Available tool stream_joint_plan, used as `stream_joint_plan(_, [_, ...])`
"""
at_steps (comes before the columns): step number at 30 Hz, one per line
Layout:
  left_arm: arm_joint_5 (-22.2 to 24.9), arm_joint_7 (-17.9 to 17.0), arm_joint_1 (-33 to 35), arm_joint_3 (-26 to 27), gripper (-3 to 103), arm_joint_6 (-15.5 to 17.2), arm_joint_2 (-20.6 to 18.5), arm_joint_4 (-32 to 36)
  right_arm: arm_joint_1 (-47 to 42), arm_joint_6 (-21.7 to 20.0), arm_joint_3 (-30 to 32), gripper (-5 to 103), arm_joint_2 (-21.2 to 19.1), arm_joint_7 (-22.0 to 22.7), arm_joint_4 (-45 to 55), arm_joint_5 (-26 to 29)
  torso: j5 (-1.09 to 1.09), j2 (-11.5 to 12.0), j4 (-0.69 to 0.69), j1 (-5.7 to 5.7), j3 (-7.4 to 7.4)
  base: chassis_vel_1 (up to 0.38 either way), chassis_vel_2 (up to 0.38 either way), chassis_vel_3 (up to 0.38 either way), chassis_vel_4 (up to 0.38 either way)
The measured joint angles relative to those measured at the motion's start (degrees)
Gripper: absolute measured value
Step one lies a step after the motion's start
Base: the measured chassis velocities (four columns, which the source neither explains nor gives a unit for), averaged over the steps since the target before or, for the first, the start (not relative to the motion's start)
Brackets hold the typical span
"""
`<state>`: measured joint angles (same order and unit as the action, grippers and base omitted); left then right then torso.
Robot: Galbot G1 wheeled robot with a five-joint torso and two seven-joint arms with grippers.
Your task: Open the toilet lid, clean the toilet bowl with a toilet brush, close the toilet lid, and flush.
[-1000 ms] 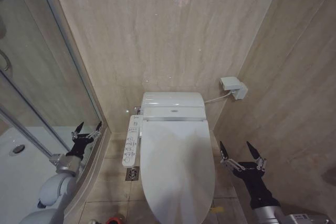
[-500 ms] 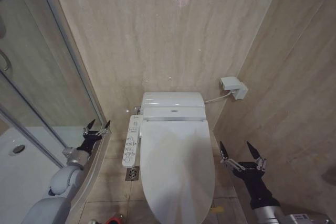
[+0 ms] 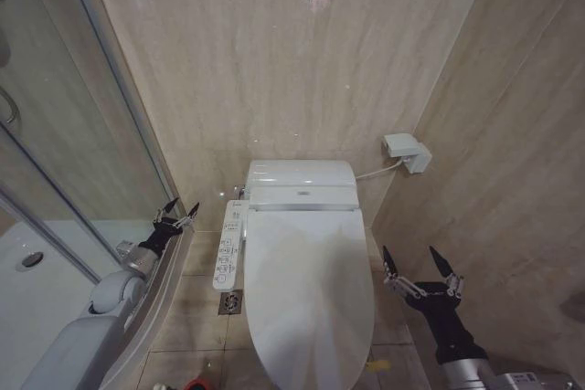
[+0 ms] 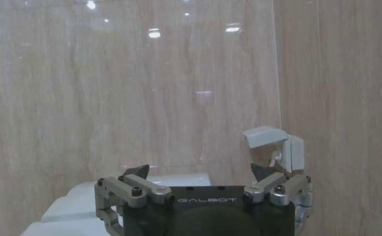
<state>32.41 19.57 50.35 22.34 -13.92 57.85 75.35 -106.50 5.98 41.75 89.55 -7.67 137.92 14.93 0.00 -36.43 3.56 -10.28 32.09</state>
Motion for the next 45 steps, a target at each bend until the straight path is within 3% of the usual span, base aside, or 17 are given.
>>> stream_joint_plan(2, [-0.3,1.8,-1.0,-0.7,78,-0.9,0.2,-1.7,0.0,0.0,0.0,100,0.0,0.0,0.0,0.0,0.00,0.0,0.00,0.00,0.00,0.000,0.000,0.000,0.000])
stream_joint_plan(10, [-1.1,2.7,-5.6,-3.2,80,-2.8,0.5,-7.2,0.0,0.0,0.0,100,0.0,0.0,0.0,0.0,0.00,0.0,0.00,0.00,0.00,0.000,0.000,0.000,0.000])
stream_joint_plan(11, [-1.1,3.1,-7.0,-3.8,88,-3.4,0.4,-8.6,0.0,0.0,0.0,100,0.0,0.0,0.0,0.0,0.00,0.0,0.00,0.00,0.00,0.000,0.000,0.000,0.000])
stream_joint_plan(24, [-0.7,7.3,-17.0,-10.9,84,-7.8,1.6,-20.0,0.0,0.0,0.0,100,0.0,0.0,0.0,0.0,0.00,0.0,-0.01,0.00,0.00,0.000,0.000,0.000,0.000])
stream_joint_plan(30, [-0.4,7.7,-20.1,-14.3,82,-8.4,3.3,-23.6,0.0,0.0,0.0,100,0.0,0.0,0.0,0.0,0.00,0.0,-0.01,0.00,0.00,0.000,0.000,0.000,0.000])
stream_joint_plan(39, [-0.5,8.2,-26.1,-17.9,82,-11.8,5.9,-30.2,0.0,0.0,0.0,100,0.0,0.0,0.0,0.0,0.00,0.0,0.00,0.00,0.00,0.000,0.000,0.000,0.000])
stream_joint_plan(40, [-0.5,8.7,-27.2,-18.4,56,-12.1,5.9,-31.1,0.0,0.0,0.0,100,0.0,0.0,0.0,0.0,0.01,0.0,-0.01,0.00,0.00,0.000,0.000,0.000,0.000])
stream_joint_plan(45, [-0.4,10.1,-29.5,-19.5,56,-12.7,5.8,-33.6,0.0,0.0,0.0,100,0.0,0.0,0.0,0.0,0.01,0.0,-0.02,0.00,0.00,0.000,0.000,0.000,0.000])
